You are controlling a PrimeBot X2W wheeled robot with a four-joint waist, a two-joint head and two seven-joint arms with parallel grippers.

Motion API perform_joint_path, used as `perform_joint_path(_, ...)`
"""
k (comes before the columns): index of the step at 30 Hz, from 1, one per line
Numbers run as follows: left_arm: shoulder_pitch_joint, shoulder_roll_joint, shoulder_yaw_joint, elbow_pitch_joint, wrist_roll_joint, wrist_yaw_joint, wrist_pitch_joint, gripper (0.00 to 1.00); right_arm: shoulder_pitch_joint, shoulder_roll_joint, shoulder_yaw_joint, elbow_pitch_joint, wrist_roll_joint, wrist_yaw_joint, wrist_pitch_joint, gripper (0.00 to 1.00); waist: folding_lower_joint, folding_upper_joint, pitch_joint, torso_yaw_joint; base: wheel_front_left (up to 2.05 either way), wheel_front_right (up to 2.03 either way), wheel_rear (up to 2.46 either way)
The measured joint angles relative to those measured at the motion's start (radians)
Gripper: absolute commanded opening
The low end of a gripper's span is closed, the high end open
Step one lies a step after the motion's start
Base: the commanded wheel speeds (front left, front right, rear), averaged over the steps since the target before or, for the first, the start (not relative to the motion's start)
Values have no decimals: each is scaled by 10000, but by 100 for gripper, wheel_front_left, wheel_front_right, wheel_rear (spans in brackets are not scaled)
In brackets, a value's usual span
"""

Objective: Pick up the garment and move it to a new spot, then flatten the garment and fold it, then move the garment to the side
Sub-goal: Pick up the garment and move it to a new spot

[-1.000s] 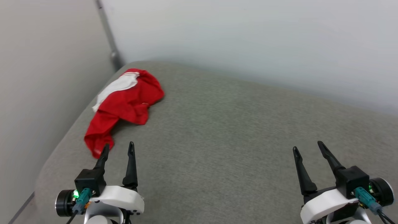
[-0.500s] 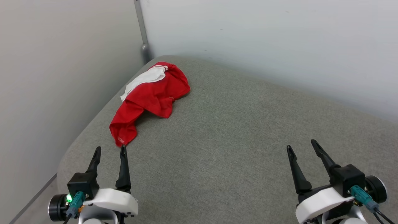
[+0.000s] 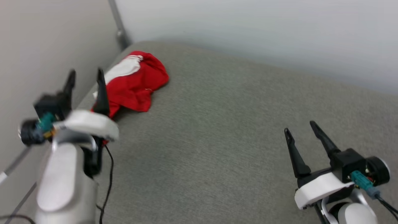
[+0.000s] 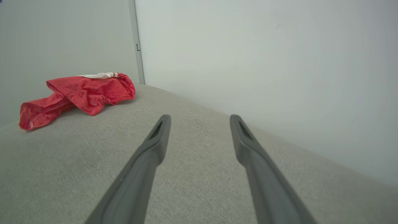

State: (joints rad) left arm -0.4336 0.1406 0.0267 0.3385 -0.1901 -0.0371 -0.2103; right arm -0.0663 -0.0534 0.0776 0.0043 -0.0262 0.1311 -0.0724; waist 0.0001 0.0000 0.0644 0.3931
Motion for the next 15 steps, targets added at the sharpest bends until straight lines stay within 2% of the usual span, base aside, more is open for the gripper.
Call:
perform_joint_path(3,-1220,491,221,328,-232,-127,903,100,-316,-215,128,-198,-40,0,71,100,0,0,508,-440,0,0,0)
perform_joint_path(8,-2719,1741,698,1371,-901,-433,3352,100,-827,-502,226,-391,255,0,42,100,1,0,1491,-1292,0,0,0)
perform_joint_path(12,-3416,2794,1083,2303,-1442,-602,5325,100,-1098,-600,173,-420,535,0,-63,100,2,0,2344,-1976,0,0,0)
perform_joint_path(15,-3534,3252,1279,2861,-1854,-685,6675,100,-1191,-648,184,-382,558,0,-196,100,1,0,2929,-2453,0,0,0)
